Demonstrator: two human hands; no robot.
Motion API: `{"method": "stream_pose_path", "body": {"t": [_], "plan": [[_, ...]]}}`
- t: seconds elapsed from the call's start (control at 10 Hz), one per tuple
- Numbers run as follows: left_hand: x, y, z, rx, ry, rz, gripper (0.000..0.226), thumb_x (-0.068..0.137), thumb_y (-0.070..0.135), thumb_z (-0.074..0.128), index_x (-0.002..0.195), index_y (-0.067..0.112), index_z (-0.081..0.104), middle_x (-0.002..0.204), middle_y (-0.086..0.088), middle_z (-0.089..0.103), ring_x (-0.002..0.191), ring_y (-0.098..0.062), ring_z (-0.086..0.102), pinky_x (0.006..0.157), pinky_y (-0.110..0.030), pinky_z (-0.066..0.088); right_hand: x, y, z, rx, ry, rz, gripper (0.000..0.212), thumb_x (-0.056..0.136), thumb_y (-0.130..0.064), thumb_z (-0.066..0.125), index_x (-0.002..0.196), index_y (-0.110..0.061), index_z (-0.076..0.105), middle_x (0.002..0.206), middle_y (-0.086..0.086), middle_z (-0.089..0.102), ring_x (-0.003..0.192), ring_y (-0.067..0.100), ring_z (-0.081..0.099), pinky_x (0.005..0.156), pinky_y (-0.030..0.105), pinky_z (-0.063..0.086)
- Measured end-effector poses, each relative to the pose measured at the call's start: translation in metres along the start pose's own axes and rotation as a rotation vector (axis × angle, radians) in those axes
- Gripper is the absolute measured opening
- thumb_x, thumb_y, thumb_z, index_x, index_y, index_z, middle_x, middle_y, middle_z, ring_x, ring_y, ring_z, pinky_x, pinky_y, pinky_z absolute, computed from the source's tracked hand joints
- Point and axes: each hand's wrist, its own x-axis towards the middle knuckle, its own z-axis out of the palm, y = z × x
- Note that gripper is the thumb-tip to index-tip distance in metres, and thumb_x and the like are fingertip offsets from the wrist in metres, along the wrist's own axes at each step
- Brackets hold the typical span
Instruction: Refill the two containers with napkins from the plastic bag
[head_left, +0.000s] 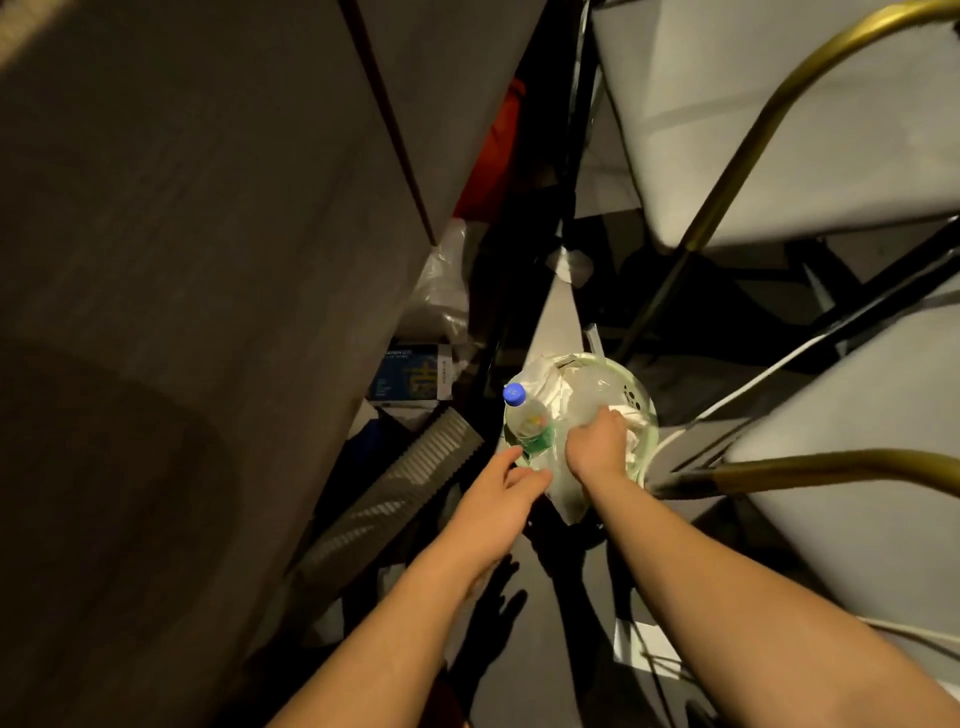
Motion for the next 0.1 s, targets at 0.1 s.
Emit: {"method": "stream_pose_path", "body": {"t": [0.1], "plan": [[-0.0204, 0.0131, -0.0009, -0.008, -0.016, 0.103, 0.045, 0.102, 0.034, 0.054, 0.144, 0.038, 0.04, 0.111, 0.026, 0.055, 0.107, 0.006, 0.053, 0.09, -0.01, 0.039, -0.0097, 0.0041, -0.016, 0.016, 0.063, -0.063, 0.053, 0.098, -0.003, 0.045, 0.15, -0.002, 0.037, 0.158, 0.013, 0.034, 0.139, 0.034, 0.042, 0.116, 0.04, 0.035]]}}
